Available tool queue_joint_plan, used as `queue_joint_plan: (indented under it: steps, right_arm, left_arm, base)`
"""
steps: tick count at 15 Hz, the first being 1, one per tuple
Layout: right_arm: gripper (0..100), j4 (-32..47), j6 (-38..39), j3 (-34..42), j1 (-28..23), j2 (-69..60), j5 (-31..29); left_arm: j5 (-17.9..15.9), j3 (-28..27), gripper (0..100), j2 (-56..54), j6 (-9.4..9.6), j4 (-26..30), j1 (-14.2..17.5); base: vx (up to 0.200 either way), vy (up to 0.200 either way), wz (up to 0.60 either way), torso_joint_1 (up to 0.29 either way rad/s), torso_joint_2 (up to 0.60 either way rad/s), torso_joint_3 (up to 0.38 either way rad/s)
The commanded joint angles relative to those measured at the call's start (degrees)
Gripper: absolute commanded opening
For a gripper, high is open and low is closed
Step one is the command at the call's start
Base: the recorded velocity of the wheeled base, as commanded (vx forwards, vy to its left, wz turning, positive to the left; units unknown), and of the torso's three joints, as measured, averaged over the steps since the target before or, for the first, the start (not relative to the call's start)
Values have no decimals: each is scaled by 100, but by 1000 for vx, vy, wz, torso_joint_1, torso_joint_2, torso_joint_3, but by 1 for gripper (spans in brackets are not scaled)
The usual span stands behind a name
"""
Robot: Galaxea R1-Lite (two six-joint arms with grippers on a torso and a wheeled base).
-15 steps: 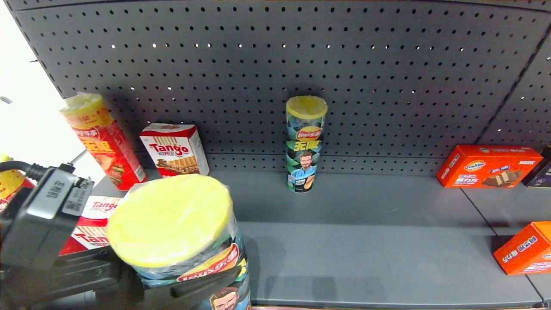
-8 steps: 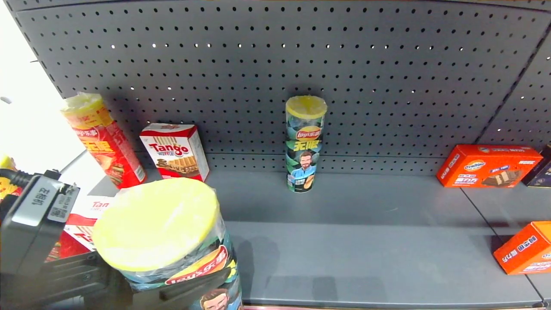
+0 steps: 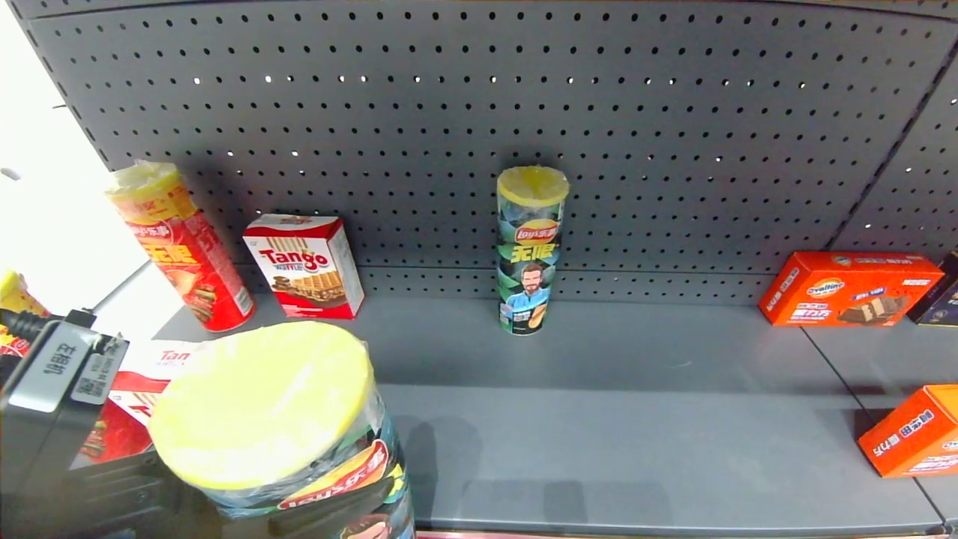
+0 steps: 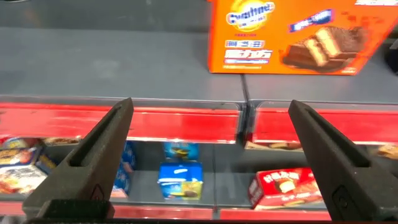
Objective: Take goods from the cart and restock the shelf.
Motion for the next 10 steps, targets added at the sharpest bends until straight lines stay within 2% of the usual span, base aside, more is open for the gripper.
queue_joint_plan:
  steps: [1, 2, 3, 6, 8, 10]
  right_arm:
    - [100, -48, -211, -439, -20, 236, -22]
    - [100, -13, -79, -1151, 50, 1115, 48]
    - [100, -57, 27, -1433, 129, 1590, 136]
    - [100, -66, -457, -1811, 200, 2064, 242]
    - [100, 5, -465, -2250, 208, 2565, 277]
    - [100, -268, -465, -2821, 639, 3708, 804]
  left_arm:
    - [-2, -32, 0, 1, 2, -3, 2]
    - [-2, -59, 0, 10, -7, -3, 2]
    - [-11, -59, 0, 89, 2, -3, -7]
    - [6, -120, 0, 212, 2, -38, -7]
    - [-11, -129, 0, 203, -7, -20, -7]
    - [-2, -67, 0, 194, 2, -12, 2]
  base:
    - [0, 0, 0, 0, 0, 0]
    - [0, 0, 0, 0, 0, 0]
    - [0, 0, 0, 0, 0, 0]
    - [0, 0, 0, 0, 0, 0]
    - [0, 0, 0, 0, 0, 0]
    - [0, 0, 0, 0, 0, 0]
